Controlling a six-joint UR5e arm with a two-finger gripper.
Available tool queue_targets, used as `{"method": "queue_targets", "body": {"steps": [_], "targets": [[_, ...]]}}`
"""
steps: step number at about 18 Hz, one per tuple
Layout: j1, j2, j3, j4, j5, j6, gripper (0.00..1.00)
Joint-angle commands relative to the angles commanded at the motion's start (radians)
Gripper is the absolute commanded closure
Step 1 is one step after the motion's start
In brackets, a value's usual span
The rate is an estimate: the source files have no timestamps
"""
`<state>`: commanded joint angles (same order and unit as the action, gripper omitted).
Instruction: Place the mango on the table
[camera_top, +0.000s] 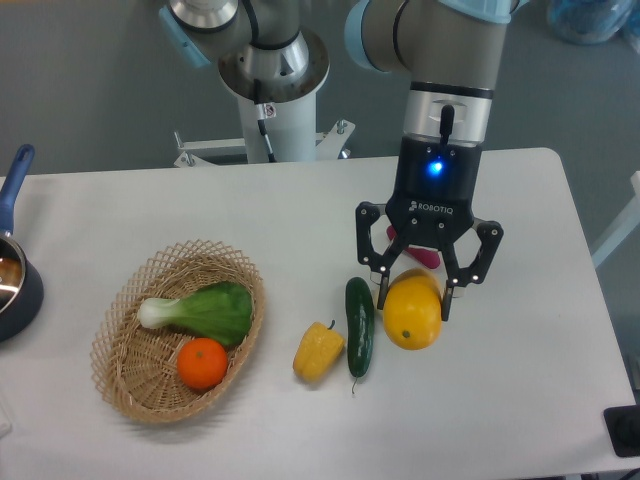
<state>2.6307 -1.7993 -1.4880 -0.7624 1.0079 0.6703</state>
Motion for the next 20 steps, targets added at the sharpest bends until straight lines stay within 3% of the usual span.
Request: {"method": "queue_targets", "body": {"steps": [11,16,20], "targets": [[0.014,0.011,-0.026,-0.002,0.003,0.003,0.78],[0.012,0.009,-0.066,-0.003,0.026,0.155,0.78],[0.006,0.009,-0.135,-0.005,0.105,0.299,0.78]]}}
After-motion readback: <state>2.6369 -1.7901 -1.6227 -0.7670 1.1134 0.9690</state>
